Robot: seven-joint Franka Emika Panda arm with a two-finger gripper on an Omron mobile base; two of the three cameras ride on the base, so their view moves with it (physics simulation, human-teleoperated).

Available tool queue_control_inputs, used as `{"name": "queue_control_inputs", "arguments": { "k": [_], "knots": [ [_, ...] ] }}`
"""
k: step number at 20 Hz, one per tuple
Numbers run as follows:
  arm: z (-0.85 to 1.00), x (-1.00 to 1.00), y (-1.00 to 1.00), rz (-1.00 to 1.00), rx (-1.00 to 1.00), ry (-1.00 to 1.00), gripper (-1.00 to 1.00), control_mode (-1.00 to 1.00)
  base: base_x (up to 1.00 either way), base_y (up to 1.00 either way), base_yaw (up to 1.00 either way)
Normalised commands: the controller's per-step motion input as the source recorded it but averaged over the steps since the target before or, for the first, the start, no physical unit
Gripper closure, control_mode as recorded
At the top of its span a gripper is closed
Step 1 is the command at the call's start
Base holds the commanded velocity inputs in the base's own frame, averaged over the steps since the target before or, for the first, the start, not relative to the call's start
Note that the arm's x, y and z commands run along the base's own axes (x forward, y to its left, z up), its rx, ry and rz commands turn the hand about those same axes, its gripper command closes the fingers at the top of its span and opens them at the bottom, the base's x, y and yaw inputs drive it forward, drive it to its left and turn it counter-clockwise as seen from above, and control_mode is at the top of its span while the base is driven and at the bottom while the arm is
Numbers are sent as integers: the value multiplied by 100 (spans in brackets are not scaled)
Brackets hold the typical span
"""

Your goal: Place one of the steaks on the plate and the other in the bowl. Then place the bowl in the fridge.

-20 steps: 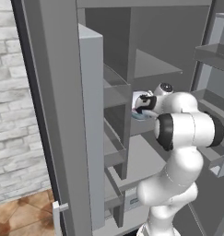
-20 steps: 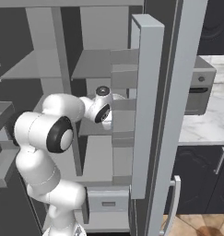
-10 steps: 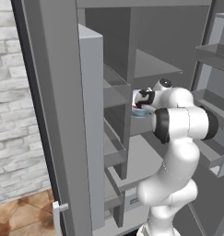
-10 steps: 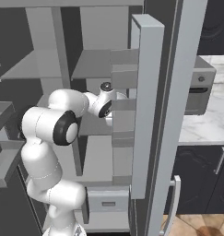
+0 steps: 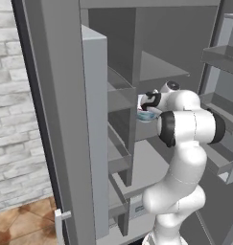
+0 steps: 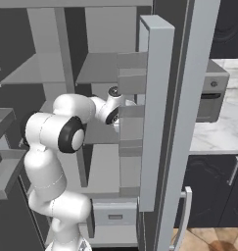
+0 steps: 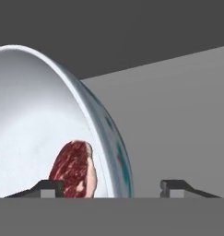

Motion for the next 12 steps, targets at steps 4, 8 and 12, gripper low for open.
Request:
{"name": "queue_control_inputs", "arguments": {
  "k": [4, 8, 12],
  "knots": [
    [-6, 0, 13, 0, 0, -5, -100, -100, 0, 0, 0],
    [2, 0, 10, -1, 0, -1, -100, -100, 0, 0, 0],
    [2, -5, 2, -5, 0, 0, -100, -100, 0, 0, 0]
  ]
}}
